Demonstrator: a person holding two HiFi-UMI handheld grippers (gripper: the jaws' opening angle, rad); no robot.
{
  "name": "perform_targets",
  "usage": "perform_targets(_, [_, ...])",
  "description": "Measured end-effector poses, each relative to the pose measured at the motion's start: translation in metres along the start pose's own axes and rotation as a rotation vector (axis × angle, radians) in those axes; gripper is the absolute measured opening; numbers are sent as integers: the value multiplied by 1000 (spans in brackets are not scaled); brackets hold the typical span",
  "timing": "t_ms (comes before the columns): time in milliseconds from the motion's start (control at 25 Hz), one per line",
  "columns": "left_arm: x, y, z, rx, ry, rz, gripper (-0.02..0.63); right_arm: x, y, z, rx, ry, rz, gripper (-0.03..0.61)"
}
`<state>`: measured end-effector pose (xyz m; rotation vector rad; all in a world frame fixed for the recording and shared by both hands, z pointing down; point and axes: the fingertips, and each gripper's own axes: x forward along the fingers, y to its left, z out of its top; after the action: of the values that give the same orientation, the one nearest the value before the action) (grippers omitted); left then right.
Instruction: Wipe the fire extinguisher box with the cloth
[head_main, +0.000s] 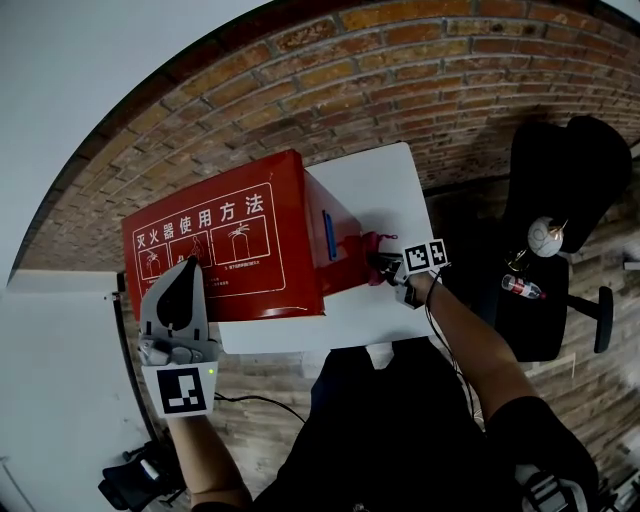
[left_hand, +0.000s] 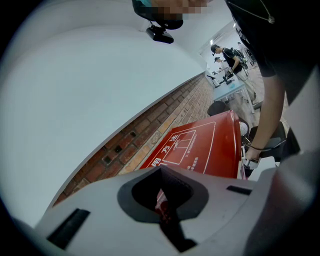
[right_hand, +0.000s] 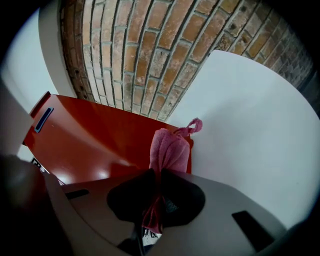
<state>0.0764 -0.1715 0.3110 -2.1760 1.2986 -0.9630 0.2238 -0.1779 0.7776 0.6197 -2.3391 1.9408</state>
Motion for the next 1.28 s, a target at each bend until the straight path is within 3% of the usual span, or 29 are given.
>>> perform_targets(600, [1,0,-1,-7,3,-3,12,13,-48,-14,-1,50,-153,51])
perform_targets(920, [1,-2,-1,15,6,-14,12,1,-49,-18,-33,-9,-225,51])
perform_targets(1280, [-3,-4,-1,45,4,-46,12,-29,-36,-27,-29,-148,-277,51])
